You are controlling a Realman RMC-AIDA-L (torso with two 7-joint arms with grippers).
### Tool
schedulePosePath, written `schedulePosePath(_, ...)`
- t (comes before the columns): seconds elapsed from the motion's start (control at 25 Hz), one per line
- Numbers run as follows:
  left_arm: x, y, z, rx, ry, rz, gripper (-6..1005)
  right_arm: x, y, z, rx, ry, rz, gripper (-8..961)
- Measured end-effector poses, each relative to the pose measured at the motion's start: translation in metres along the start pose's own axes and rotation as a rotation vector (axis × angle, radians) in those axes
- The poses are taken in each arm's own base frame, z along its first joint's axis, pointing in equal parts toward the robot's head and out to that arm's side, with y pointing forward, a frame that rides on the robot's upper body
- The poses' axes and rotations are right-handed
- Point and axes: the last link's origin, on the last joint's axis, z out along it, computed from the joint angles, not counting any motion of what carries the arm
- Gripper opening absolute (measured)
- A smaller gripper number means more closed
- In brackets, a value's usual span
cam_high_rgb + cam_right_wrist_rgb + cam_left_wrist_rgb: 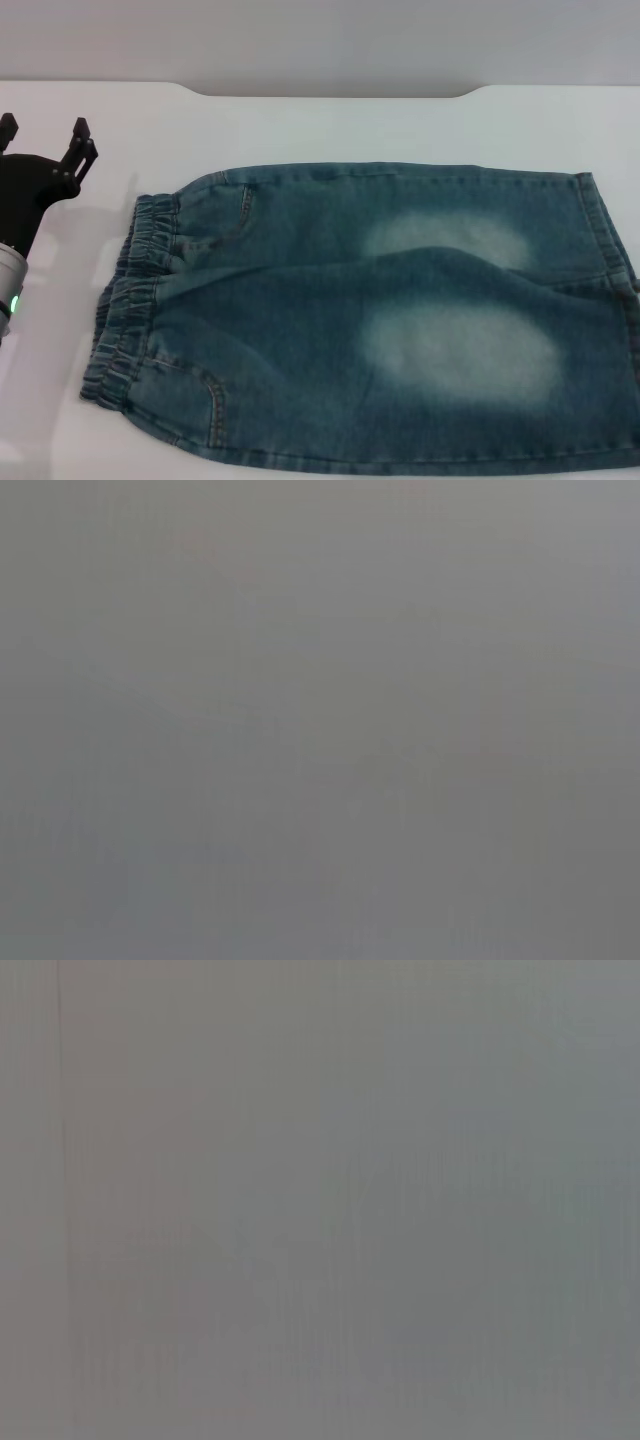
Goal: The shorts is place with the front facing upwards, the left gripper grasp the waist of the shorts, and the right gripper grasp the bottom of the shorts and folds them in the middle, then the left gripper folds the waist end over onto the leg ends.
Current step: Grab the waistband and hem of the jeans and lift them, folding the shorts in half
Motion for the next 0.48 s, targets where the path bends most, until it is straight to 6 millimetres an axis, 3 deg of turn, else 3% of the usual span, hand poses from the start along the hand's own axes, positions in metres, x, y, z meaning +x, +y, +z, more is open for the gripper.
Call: schedulePosePath(0.48,0.0001,0.0012,0.0009,-0.003,-0.003,-0.003,843,0.0005,0.0018,0.0003,-0.005,0.004,0.011,649)
